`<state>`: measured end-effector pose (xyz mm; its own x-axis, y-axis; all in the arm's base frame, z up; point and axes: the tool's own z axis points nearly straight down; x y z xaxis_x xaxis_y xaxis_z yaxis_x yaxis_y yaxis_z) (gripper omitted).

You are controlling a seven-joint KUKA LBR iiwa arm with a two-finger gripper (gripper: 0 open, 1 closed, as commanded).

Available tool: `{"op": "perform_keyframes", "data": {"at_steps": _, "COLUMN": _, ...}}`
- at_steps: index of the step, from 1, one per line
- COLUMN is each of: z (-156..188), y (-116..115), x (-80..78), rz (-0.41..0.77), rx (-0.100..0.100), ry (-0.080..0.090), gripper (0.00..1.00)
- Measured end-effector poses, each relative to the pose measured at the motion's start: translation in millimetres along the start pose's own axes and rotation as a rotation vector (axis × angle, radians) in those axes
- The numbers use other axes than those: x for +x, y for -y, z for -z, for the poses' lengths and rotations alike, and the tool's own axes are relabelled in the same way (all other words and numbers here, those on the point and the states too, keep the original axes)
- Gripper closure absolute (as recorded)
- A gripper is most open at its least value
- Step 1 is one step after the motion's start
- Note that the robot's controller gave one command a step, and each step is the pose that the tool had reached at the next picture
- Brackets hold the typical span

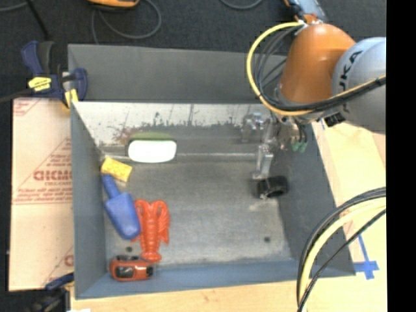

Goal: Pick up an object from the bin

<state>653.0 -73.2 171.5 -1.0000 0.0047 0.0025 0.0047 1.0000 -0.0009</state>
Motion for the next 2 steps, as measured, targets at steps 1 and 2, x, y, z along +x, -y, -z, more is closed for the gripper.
{"op": "perform_keyframes", "data": {"at_steps": 1, "z": 5.5, "y": -0.2, "x": -1.2, "rz": 0.001, "rx": 0.001, "ry": 0.008, "gripper": 0.0}}
{"op": "perform_keyframes", "data": {"at_steps": 2, "z": -70.3, "y": 63.2, "x": 37.7, "rz": 0.099, "rx": 0.002, "ry": 0.01, "gripper": 0.0}}
